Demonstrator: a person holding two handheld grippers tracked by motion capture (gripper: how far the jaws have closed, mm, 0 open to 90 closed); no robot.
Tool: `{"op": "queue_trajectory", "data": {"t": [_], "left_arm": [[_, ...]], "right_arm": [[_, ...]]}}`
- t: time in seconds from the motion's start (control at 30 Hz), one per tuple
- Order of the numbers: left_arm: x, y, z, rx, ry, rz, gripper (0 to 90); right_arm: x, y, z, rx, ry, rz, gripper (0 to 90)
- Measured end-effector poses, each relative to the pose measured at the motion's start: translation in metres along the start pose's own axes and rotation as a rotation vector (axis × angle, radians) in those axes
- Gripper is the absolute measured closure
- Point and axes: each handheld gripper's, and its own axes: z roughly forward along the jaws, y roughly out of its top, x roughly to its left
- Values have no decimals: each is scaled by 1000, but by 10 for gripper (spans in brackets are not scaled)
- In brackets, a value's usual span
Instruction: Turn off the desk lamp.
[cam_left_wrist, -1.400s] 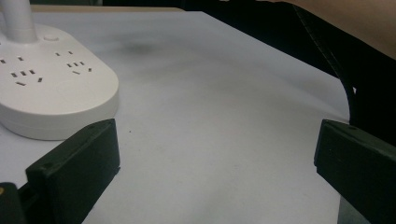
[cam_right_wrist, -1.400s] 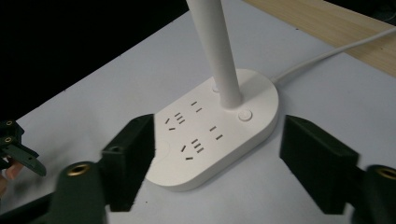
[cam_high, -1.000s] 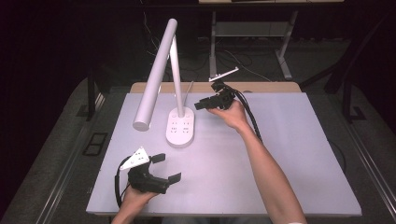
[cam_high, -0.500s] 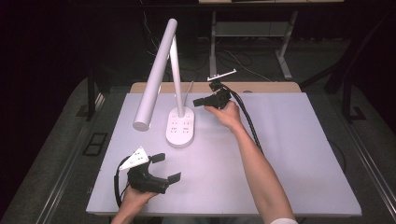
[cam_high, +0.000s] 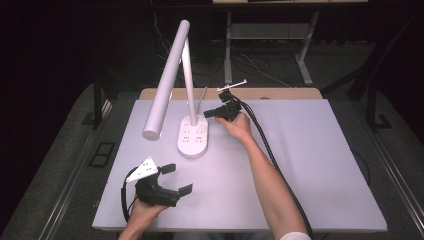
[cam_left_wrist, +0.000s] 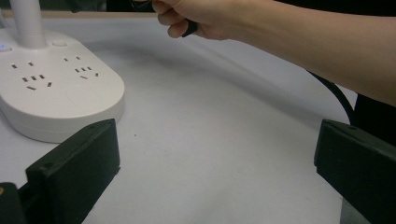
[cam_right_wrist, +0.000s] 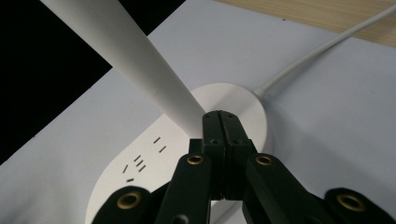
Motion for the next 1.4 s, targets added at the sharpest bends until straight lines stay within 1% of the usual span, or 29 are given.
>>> {"op": "queue_trajectory", "data": {"t": [0.1,0.23,0.3,0.4,0.47,0.5,0.63,0.67,0.73,0.8,0.97,1.03,1.13,1.23,1.27,1.4], "left_arm": [[0,0,0,0,0,1,0],[0,0,0,-2,3,1,0],[1,0,0,-2,3,-1,0],[1,0,0,-3,3,-2,0],[1,0,0,-4,3,-3,0],[1,0,0,-4,4,-1,0],[1,0,0,-1,0,0,0],[1,0,0,0,0,0,0],[1,0,1,2,1,0,0],[1,0,1,2,1,1,0],[1,0,1,4,5,2,0],[0,0,1,5,5,5,0],[-1,0,2,8,1,6,0],[0,0,2,6,-1,3,0],[0,0,2,5,2,0,0],[1,0,1,2,4,-4,0]], "right_arm": [[-1,-2,7,7,-14,3,900],[-3,-4,12,15,-15,15,900],[-4,-5,16,19,-18,13,900],[-4,-8,22,26,-12,18,900],[-4,-8,24,30,-13,21,900],[-5,-9,25,25,-6,27,900],[-7,-11,28,42,-8,27,900],[-8,-13,29,32,12,40,900],[-9,-12,29,30,9,42,900],[-9,-12,29,25,0,36,900],[-8,-14,31,18,2,30,900],[-9,-15,30,27,6,28,900],[-5,-14,30,30,-14,10,900],[-3,-14,29,39,-23,-4,900],[-3,-13,29,32,-8,11,900],[-2,-13,31,30,-9,4,900]]}}
